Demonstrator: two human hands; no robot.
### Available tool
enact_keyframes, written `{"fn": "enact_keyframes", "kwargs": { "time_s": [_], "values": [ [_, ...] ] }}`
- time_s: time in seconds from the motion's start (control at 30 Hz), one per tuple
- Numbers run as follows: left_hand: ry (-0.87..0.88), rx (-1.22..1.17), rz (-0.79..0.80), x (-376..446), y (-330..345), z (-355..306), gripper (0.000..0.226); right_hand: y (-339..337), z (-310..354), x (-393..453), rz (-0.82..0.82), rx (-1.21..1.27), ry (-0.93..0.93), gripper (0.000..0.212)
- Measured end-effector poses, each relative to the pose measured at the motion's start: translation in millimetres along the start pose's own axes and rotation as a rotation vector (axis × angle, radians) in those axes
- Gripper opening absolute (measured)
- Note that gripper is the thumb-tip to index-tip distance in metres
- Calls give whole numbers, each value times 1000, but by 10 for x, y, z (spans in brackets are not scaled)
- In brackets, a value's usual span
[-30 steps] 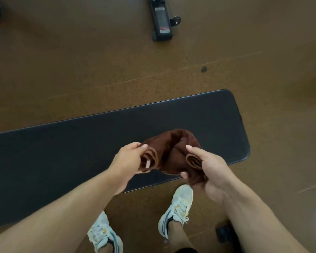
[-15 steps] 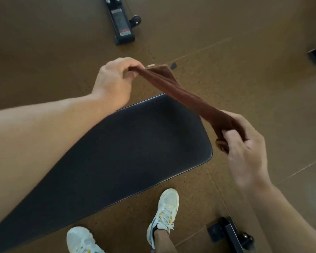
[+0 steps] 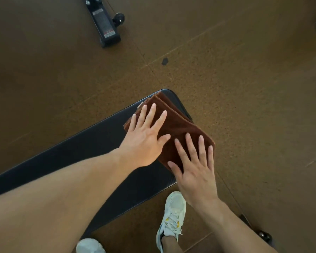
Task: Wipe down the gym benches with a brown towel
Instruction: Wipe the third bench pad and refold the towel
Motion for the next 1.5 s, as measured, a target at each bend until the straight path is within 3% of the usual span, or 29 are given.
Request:
{"fn": "enact_keyframes", "kwargs": {
  "time_s": [0.17,0.33,0.57,0.73,0.97,1.23,1.5],
  "values": [
    [-147,4,-11,454,78,62,72,-2,-30,494,-40,-25,31,69],
    [-137,95,-34,698,-59,37,72,22,-67,629,-81,107,78,76],
    [28,183,28,1014,-286,-61,73,-94,-206,707,23,275,274,94],
    [167,197,-97,916,-237,-60,71,-94,-8,634,-97,54,323,80],
    [218,175,-126,-114,-85,628,63,184,922,116,-115,-49,164,64],
    [-15,167,39,-1695,103,1877,69,758,2249,-704,10,-99,-4,61],
    [-67,142,52,-1225,-23,1648,69,506,1889,-211,3,-124,-113,68]
  ]
}}
Point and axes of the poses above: each hand's wrist, its own x-axis towards the middle knuckle, its own y-axis out of the palm, z = x × y, the point moved 6 cm from there along x, towards the middle knuckle, and after that the axes turned 14 degrees about -x, right-handed, at the moved point
